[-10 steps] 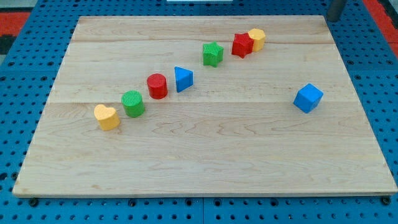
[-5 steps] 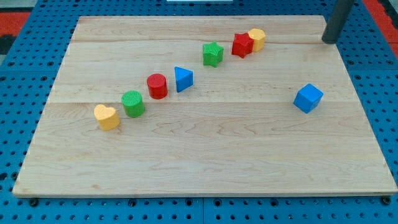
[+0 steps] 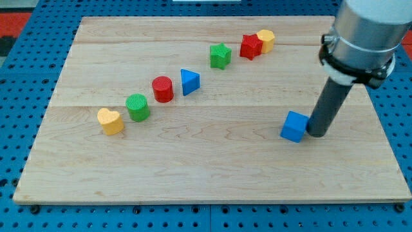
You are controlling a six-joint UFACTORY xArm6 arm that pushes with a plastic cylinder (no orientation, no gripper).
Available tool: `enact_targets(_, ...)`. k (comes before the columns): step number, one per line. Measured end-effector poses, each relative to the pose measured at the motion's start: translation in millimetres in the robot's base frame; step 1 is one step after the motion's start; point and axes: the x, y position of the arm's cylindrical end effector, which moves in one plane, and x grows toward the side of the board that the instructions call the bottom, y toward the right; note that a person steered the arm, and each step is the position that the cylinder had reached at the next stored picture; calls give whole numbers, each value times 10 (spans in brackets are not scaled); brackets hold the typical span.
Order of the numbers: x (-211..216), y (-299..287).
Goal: Place the blue cube to the top right of the blue triangle
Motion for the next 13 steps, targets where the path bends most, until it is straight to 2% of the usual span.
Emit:
enact_targets(1, -203, -189)
enact_targets(3, 118, -615)
enact_targets(6, -268, -1593)
enact_targets(7, -280, -1314)
enact_targets(8, -500, -1182)
enact_targets(10, -331, -1830)
enact_targets(11, -461, -1879)
enact_targets(12, -220, -1979)
enact_targets(13, -453, -2398)
